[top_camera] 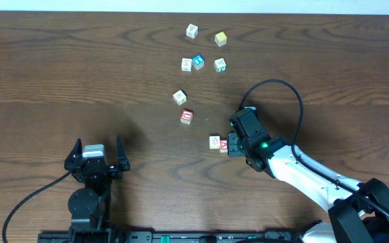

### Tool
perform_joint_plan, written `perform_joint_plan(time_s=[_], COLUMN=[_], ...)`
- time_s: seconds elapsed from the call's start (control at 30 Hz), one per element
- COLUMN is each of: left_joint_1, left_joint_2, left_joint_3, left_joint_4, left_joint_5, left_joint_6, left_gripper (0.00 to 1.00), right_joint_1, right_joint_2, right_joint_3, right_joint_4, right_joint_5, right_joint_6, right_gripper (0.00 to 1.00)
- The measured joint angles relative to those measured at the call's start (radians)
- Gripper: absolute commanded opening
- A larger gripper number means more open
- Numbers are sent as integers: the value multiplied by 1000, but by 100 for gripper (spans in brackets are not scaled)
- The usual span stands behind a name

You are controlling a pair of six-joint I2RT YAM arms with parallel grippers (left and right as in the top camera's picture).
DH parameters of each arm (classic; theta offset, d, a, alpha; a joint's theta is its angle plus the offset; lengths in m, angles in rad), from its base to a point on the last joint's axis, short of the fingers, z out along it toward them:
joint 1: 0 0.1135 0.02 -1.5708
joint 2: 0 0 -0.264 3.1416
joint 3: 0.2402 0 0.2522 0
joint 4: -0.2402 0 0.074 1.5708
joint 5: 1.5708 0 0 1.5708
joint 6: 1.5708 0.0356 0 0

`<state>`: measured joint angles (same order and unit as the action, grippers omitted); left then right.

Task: Lift 4 blocks
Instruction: 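Lower the red M block beside the placed blocks and release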

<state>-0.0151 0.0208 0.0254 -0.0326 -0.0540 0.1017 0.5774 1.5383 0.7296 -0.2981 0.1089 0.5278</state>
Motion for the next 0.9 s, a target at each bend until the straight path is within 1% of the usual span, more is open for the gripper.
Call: perform_joint_plan(time_s=[0.1,0.27,0.33,0.4,0.43,0.47,0.5,0.53,0.57,0.67,0.8,0.9], left_joint_1=[0,0,0,0,0,0,0,0,0,0,0,0], left_joint_2=[0,0,0,0,0,0,0,0,0,0,0,0], left_joint_3=[0,0,0,0,0,0,0,0,0,0,0,0], left_joint_4=[0,0,0,0,0,0,0,0,0,0,0,0], left_joint_5=[0,0,0,0,0,0,0,0,0,0,0,0], left_joint_6=[0,0,0,0,0,0,0,0,0,0,0,0], left_gripper=[94,94,94,94,94,94,94,94,94,94,94,94], right_joint_1=[0,0,0,0,0,0,0,0,0,0,0,0], right_joint_2=[0,0,0,0,0,0,0,0,0,0,0,0], right_joint_3=[0,0,0,0,0,0,0,0,0,0,0,0], right_joint_4=[-7,-15,-16,-16,-16,-16,-15,-14,-13,-8,-1,4], right_joint_5=[2,1,1,1,1,1,0,0,0,1,3,4], right_joint_6=[1,3,2,3,4,4,5,6,9,7,6,5], right_gripper=[46,47,41,31,28,28,31,37,41,49,49,47])
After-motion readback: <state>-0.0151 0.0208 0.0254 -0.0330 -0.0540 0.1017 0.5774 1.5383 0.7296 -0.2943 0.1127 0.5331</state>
